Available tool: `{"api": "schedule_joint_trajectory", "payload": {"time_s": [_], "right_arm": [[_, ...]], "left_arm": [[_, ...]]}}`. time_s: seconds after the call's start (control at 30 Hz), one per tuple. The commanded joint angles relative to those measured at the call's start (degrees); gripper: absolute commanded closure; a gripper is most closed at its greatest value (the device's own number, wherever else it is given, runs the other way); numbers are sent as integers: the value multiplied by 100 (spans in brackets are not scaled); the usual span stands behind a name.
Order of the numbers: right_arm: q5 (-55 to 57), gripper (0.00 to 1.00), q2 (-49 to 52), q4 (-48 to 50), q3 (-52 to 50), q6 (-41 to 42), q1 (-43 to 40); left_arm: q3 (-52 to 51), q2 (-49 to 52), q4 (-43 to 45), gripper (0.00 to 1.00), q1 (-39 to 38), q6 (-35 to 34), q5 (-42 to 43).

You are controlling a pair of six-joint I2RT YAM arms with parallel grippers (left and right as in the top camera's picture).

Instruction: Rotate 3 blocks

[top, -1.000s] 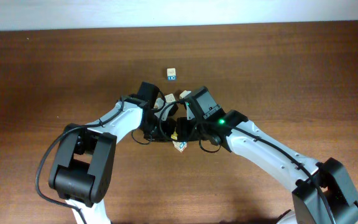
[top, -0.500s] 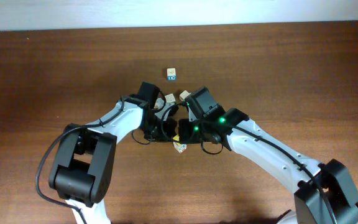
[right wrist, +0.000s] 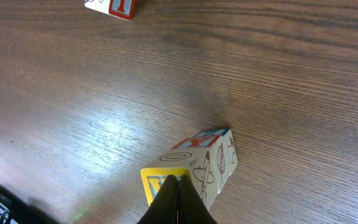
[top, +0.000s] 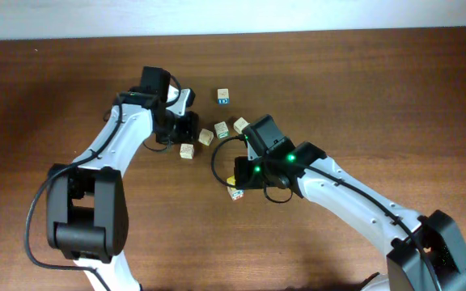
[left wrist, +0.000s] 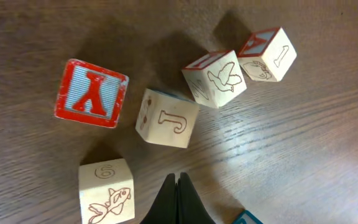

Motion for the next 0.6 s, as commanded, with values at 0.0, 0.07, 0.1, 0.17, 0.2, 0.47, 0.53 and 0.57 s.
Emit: {"api": "schedule_joint_trajectory", "payload": {"time_s": [0.0, 0.07, 0.1, 0.17, 0.2, 0.47, 0.53, 0.57], "right_arm": [[57, 93, -146, -26, -146, -24, 66], [57, 91, -199, -28, -59, -125, 66], [55, 89, -227, -33, -2, -133, 66], [68, 80, -378, -109, 216, -348, 63], [83, 75, -483, -188, 374, -459, 63], [1657, 68, -1784, -1537, 1803, -1001, -24], [2319, 51, -2415, -1963, 2063, -1051, -271], [2680, 36, -2833, -2118, 2100, -1051, -407]], "left_arm": [[212, -146, -9, 100, 35, 31, -42], [291, -146, -9, 100, 35, 31, -48], [352, -146, -15, 100, 35, 31, -96], [730, -229, -210, 100, 59, 31, -321], [876, -293, -258, 100, 85, 31, -319], [1593, -2247, -769, 100, 1318, 31, -662], [1593, -2872, -922, 75, 1692, 31, -940], [1593, -3193, -1117, 1, 1838, 28, -938]]}}
